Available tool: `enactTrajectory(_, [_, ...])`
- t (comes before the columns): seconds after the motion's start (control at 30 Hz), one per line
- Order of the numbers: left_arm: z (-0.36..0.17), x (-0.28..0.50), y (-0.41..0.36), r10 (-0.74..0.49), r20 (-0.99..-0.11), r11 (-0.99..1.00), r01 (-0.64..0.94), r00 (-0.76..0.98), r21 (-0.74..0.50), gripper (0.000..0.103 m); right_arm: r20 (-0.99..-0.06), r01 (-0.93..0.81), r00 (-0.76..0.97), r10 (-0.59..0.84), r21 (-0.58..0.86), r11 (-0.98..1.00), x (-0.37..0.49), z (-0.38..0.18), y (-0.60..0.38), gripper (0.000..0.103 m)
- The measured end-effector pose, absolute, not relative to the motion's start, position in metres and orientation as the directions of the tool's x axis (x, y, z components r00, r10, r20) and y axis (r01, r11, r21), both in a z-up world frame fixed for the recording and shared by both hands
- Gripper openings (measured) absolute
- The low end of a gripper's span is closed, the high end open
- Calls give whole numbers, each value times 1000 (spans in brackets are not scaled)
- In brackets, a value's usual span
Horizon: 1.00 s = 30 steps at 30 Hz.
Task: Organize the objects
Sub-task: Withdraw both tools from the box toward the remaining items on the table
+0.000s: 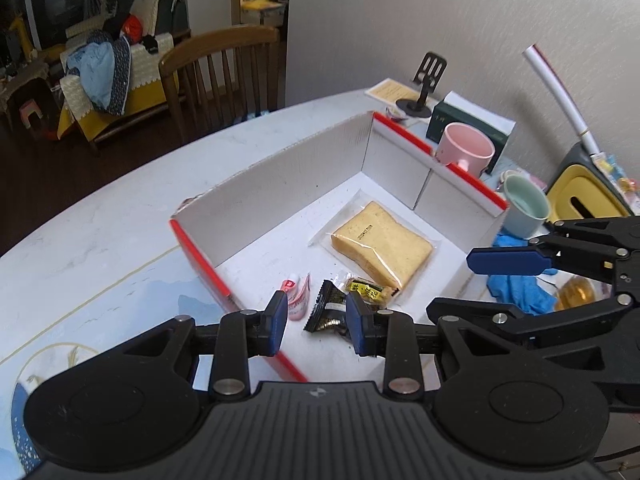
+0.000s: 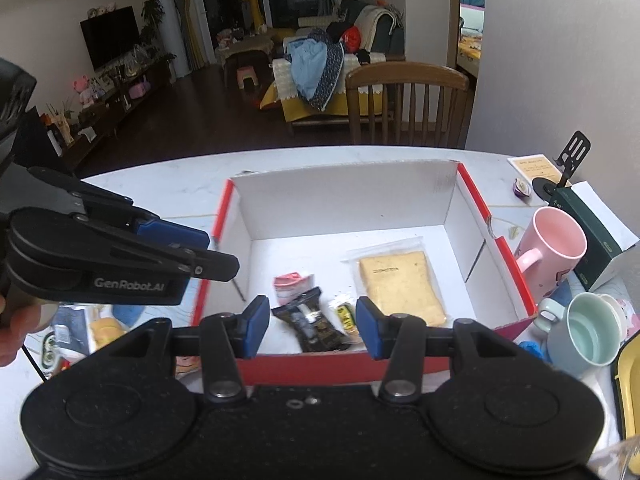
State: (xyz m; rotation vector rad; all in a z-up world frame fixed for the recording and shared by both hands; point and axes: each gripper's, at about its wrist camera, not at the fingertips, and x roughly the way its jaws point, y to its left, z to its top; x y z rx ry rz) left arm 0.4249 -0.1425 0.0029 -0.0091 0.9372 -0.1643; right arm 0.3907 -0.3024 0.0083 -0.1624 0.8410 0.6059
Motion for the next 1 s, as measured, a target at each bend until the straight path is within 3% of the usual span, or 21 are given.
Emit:
enactTrajectory(0.3, [28, 360, -120, -154, -751, 986, 151, 642, -72, 30, -702, -572, 549, 453, 79, 816, 338, 27, -282, 50])
enactTrajectory(0.5, [34, 317, -103, -149, -731, 988, 138, 666, -76, 30, -669, -592, 564, 484, 80, 802, 300, 35, -261, 59])
enactTrajectory(0.73, [39, 273, -76, -110, -702, 994, 96, 704, -60, 63, -654, -595, 572, 495, 85, 799, 268, 39, -242, 62])
enactTrajectory(1.0, [41, 235, -48, -107, -682, 994, 64, 723, -89, 67, -647, -607, 575, 501, 74, 791, 235, 39, -226, 69])
